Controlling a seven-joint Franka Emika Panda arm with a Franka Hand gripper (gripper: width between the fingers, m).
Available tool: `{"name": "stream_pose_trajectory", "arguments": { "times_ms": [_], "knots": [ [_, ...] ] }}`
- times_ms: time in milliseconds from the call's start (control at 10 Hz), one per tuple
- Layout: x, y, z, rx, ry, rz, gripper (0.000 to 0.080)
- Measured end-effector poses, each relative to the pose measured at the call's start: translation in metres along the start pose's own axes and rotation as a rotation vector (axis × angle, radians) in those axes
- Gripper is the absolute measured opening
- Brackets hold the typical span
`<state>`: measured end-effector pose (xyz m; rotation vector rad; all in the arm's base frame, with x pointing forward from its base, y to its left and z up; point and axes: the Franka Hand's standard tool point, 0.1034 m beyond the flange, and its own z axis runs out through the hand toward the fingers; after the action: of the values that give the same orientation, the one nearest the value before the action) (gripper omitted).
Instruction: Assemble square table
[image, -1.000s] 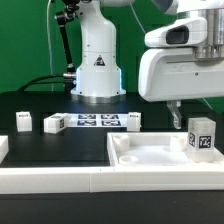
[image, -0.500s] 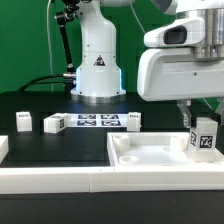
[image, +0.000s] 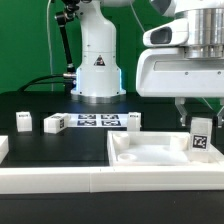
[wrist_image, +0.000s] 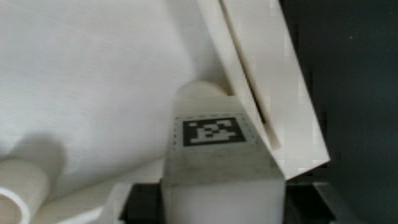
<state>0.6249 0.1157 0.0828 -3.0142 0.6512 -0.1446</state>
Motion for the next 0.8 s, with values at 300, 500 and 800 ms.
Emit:
{"name": "stream_pose_trajectory", "arguments": {
  "times_ms": [300,500,800],
  "knots": [
    [0.004,0.012,-0.001,-0.010,0.002,0.158,0.0294],
    [0.006,0.018,-0.001,-0.022,0.007,0.249,0.0297],
    [0.005,0.017,0.000,-0.022,0.006,0.231,0.0510]
  ]
}}
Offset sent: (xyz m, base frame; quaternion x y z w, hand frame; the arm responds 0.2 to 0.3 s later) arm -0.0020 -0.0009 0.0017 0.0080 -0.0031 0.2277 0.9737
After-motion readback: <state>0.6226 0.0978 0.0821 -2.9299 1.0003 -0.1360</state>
